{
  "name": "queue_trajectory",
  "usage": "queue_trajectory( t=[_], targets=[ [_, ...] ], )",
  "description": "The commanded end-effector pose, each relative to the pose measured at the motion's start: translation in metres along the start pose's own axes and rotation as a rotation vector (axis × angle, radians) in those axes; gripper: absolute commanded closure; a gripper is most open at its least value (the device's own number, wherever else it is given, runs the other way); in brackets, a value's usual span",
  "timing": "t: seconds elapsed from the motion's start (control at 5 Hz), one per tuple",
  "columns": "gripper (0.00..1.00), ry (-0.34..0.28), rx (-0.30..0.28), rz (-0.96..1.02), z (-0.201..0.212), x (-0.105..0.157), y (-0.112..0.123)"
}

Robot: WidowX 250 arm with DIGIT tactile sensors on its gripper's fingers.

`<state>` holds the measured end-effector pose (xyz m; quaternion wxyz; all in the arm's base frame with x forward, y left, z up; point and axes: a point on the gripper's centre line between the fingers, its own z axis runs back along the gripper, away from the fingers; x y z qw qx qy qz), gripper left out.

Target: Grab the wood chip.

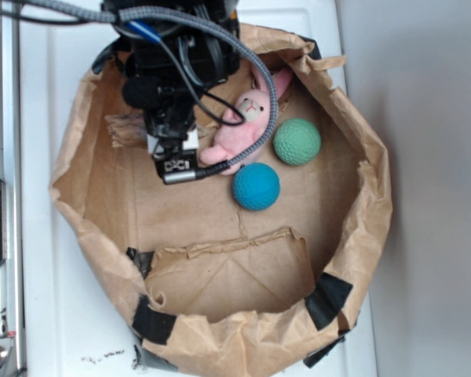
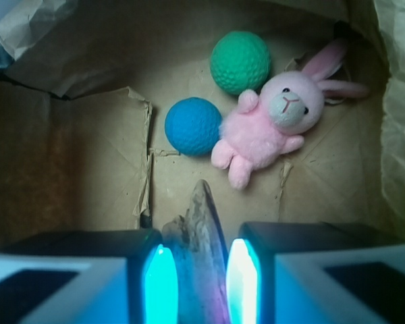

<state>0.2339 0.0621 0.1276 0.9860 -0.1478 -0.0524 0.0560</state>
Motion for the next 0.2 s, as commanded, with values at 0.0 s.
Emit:
queue_trajectory(
  t=[0.0],
  targets=[
    [1.0, -0.078, 0.137, -0.026, 0.0031, -0.0165, 0.0022]
  ],
)
